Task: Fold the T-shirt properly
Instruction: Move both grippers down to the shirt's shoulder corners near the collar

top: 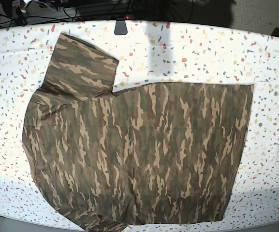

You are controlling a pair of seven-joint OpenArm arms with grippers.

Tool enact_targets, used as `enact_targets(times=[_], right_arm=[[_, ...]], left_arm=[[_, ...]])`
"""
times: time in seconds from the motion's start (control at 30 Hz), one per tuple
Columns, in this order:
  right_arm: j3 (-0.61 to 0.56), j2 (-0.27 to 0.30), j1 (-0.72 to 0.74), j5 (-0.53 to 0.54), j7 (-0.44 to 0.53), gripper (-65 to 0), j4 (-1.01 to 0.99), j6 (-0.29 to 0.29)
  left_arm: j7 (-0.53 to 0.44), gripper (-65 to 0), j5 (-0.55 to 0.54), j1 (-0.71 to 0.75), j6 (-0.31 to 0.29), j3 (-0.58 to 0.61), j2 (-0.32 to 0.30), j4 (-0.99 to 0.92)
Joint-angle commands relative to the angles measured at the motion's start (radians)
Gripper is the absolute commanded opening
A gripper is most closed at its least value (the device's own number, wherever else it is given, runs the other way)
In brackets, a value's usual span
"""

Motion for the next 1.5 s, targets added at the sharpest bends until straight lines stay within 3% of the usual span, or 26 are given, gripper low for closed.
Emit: enact_targets(times=[0.0, 0.17, 0.4, 0.7, 0.83, 0.97, 1.07, 1.27, 1.37, 1.47], right_arm=[[0.006, 0.005, -0.014, -0.027, -0.011, -40.0, 0.034, -0.039], [0.067, 0.013, -0.014, -0.089, -0.033, -40.0, 0.068, -0.053], [0.093, 0.116, 0.061, -0.09, -0.034, -40.0, 0.068, -0.041], [0.092, 0.097, 0.259, -0.129, -0.033, -40.0, 0.063, -0.09], [0.092, 0.099, 0.318, -0.121, -0.041, -37.6, 0.063, -0.07], [0.092, 0.109, 0.348, -0.063, -0.1, -21.3, 0.063, 0.056], [0.092, 0.126, 0.35, 0.042, -0.09, -19.2, 0.063, 0.107], [0.092, 0.132, 0.35, 0.084, 0.066, -19.2, 0.063, 0.07], [0.092, 0.131, 0.35, 0.084, 0.059, -19.2, 0.063, 0.067], [0.09, 0.118, 0.35, 0.085, -0.024, -19.2, 0.063, 0.068]], left_arm=[[-0.008, -40.1, 0.003, 0.027, -0.013, -0.005, -0.007, 0.037], [-0.01, -40.1, 0.055, 0.027, -0.012, -0.005, -0.007, 0.166], [-0.008, -40.0, 0.067, -0.169, -0.012, -0.004, -0.006, 0.199], [-0.008, -38.7, 0.109, -0.464, -0.013, -0.003, -0.006, 0.199], [-0.008, -30.3, 0.222, -0.519, -0.013, -0.003, -0.006, 0.199], [-0.009, -20.6, 0.366, -0.543, -0.01, -0.002, -0.007, 0.199], [-0.01, -20.3, 0.433, -0.546, -0.008, 0.006, -0.007, 0.199], [-0.166, -20.4, 0.64, -0.555, -0.008, 0.042, -0.019, 0.198], [-0.187, -20.4, 0.658, -0.583, 0.053, 0.062, -0.05, 0.198], [-0.165, -20.4, 0.655, -0.623, 0.083, 0.088, -0.087, 0.198]])
